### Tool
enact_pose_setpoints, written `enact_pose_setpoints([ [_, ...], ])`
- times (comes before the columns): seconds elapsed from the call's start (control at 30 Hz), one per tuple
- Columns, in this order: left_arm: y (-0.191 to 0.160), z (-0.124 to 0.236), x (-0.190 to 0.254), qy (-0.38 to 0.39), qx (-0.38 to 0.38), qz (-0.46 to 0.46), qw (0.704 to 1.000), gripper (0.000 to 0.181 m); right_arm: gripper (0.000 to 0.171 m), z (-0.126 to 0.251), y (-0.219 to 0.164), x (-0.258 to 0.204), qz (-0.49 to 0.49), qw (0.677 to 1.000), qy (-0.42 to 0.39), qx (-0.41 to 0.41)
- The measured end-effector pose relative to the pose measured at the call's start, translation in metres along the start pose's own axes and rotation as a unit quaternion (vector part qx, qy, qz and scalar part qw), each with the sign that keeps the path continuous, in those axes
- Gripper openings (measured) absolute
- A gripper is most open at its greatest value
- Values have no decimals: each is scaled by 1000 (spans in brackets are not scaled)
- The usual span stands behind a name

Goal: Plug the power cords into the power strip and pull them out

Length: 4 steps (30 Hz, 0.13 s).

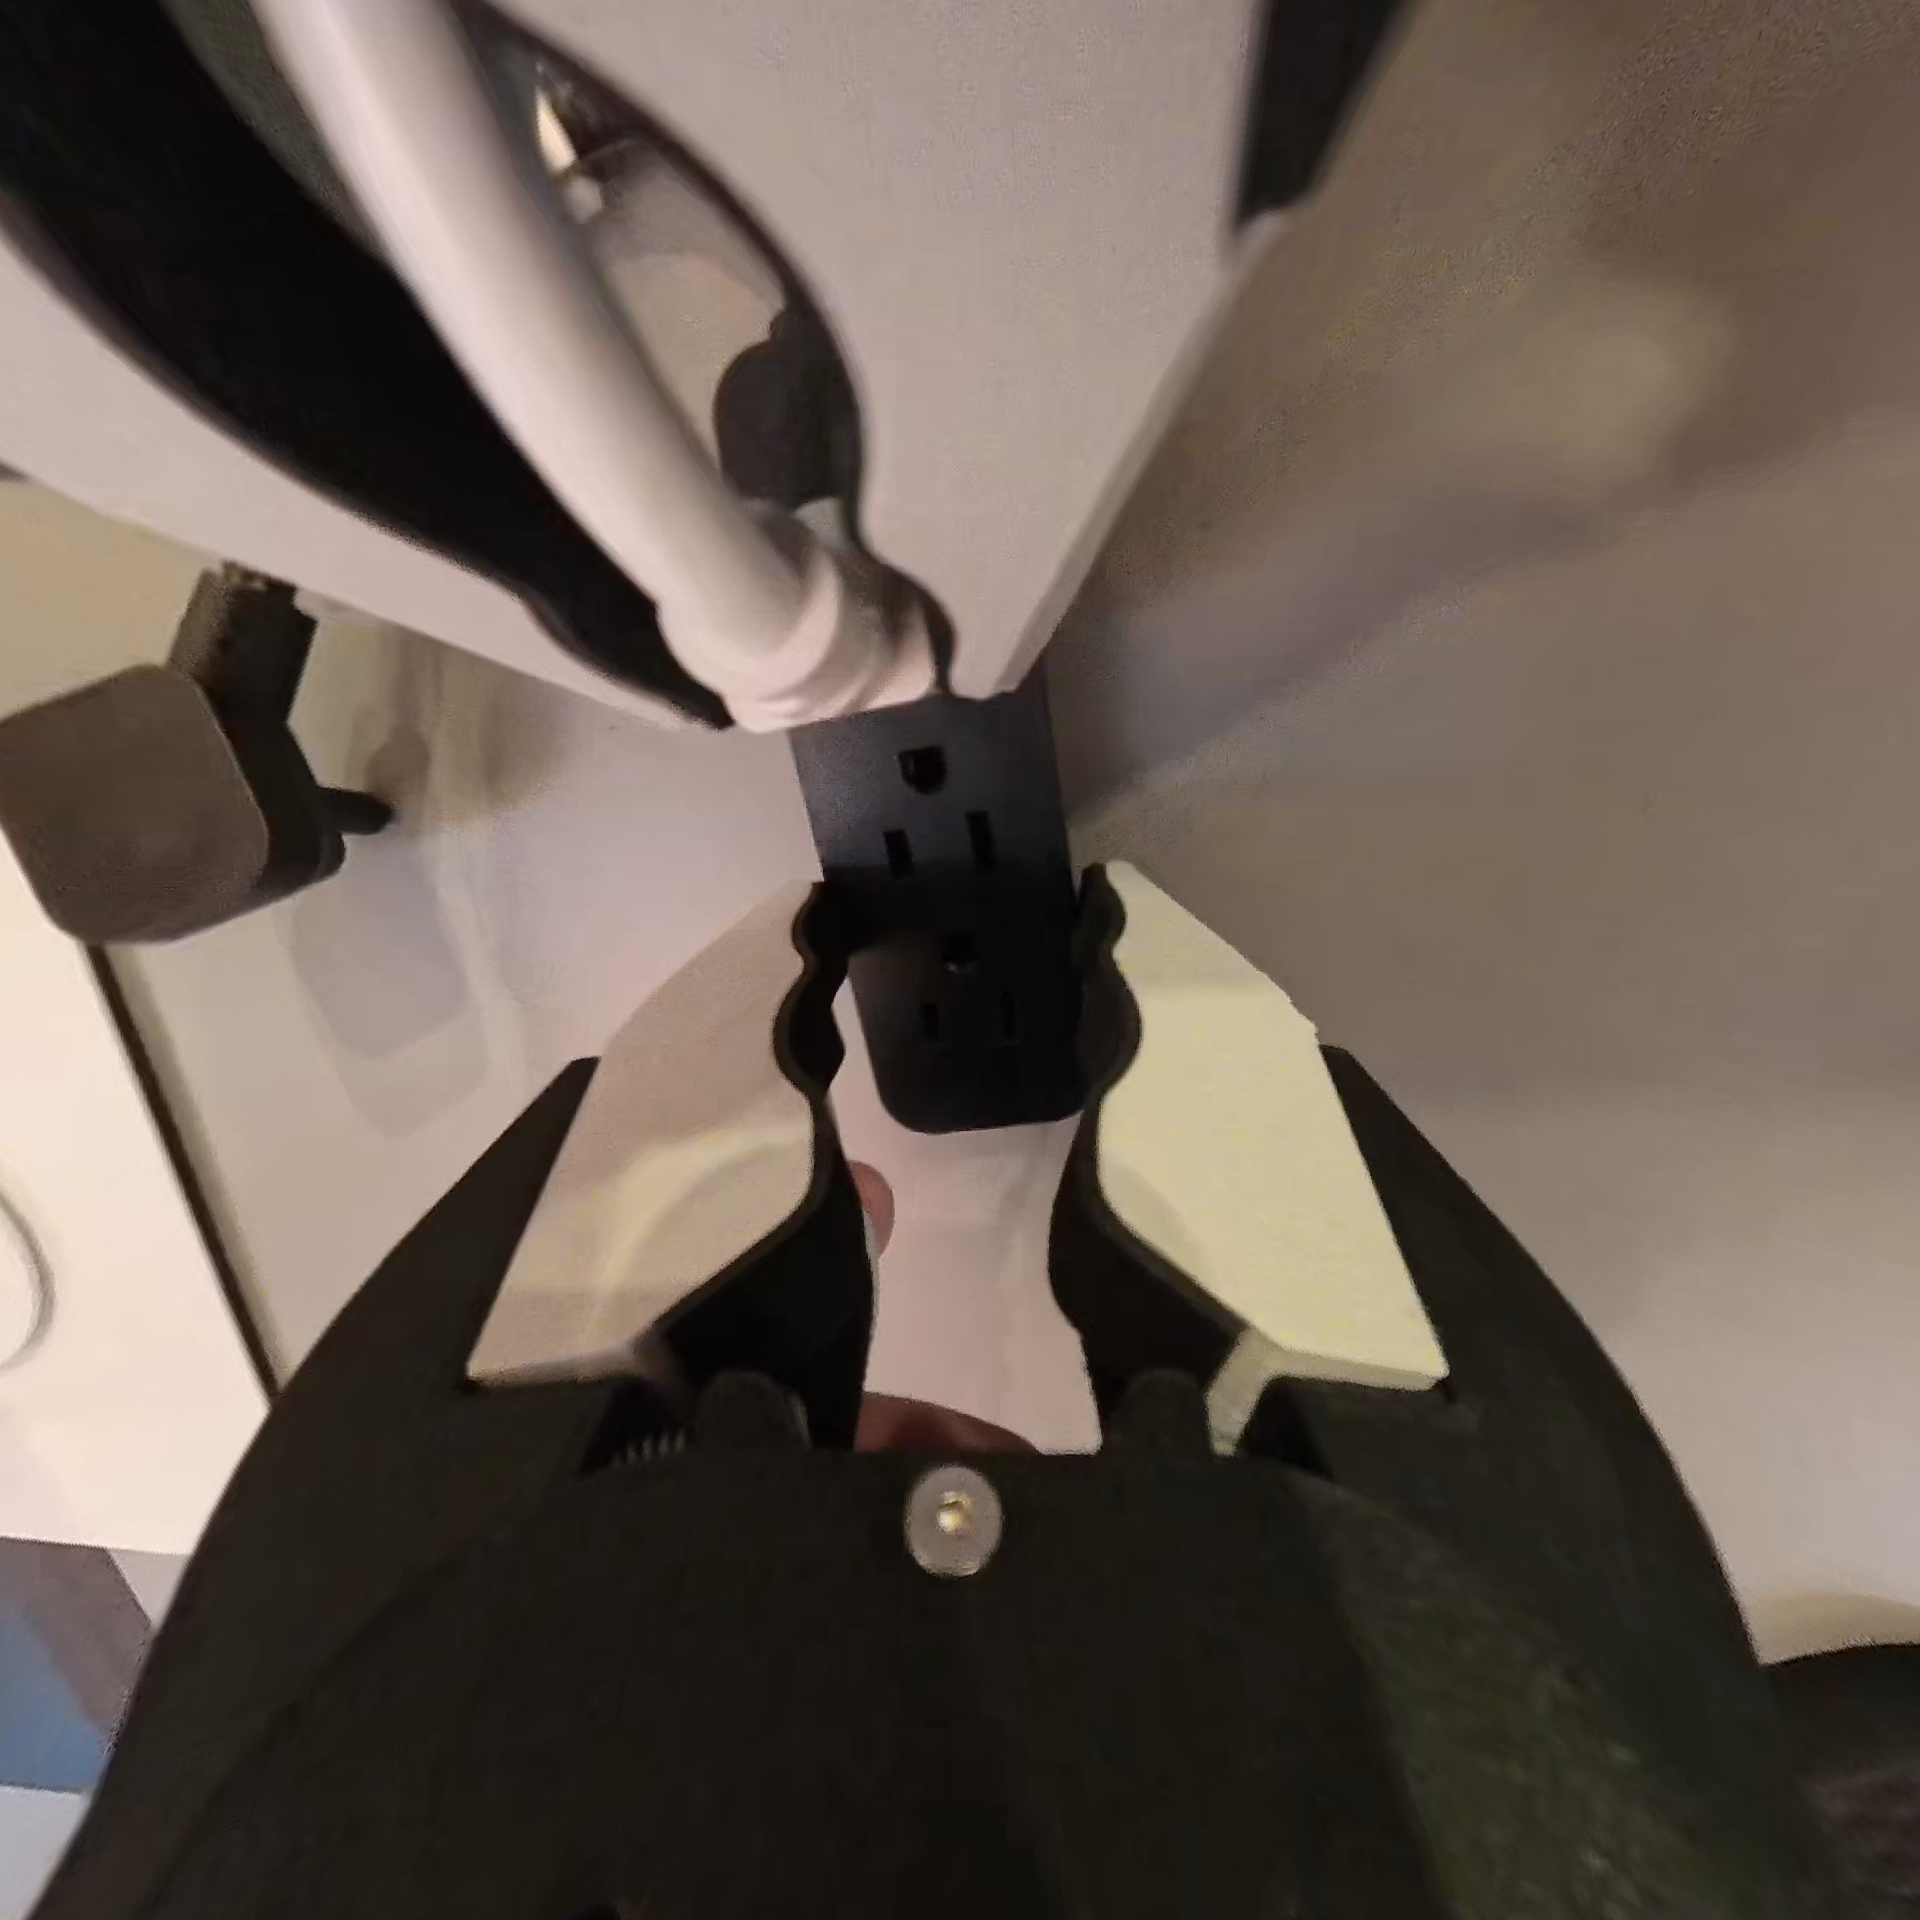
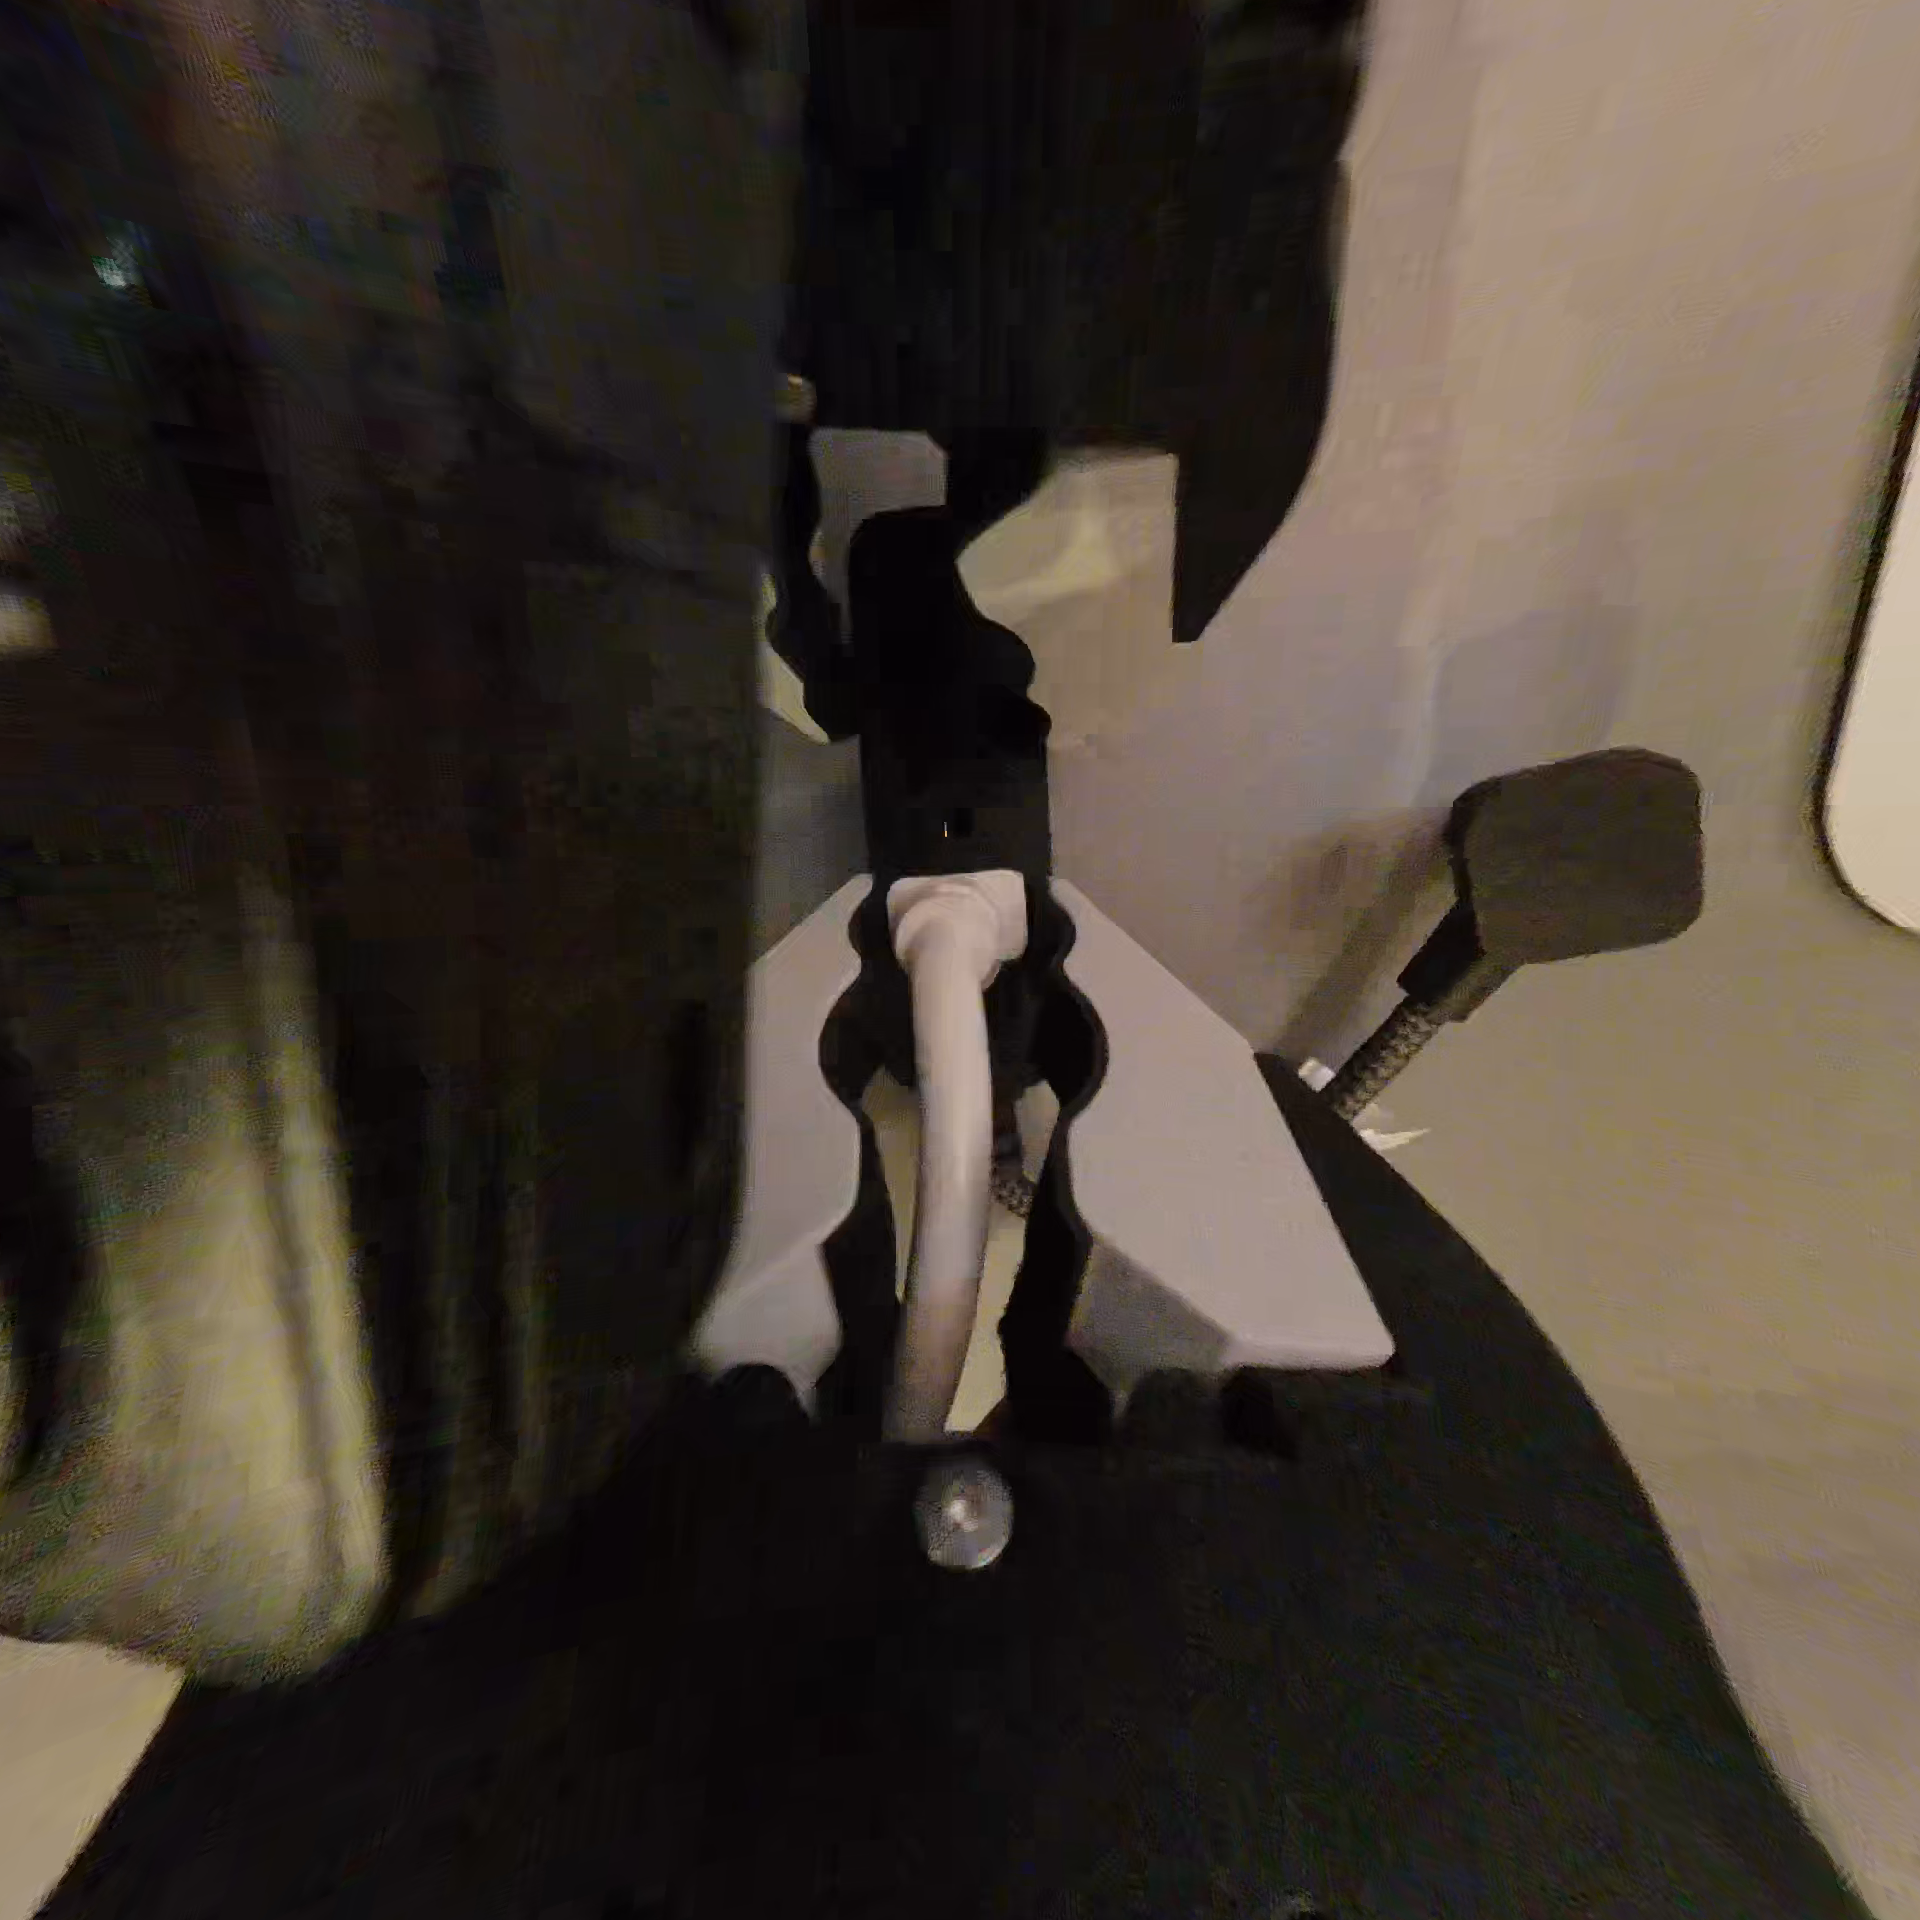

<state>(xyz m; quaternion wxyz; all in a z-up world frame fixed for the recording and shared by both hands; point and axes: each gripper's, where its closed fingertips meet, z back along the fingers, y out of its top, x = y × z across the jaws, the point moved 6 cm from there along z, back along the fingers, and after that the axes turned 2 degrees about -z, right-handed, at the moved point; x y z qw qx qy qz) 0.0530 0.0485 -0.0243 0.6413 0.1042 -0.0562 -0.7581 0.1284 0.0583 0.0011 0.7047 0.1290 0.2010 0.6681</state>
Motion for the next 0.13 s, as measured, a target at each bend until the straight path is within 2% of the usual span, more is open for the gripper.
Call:
enact_pose_setpoints([
  [0.03,1,0,-1,-4,0,5,1000,43,21,1,-1,3,-17,1000,18,10],
  [0.13,0,-1,-1,-4,10,8,1000,44,18,0,0,-2,19,1000,-15,2],
])
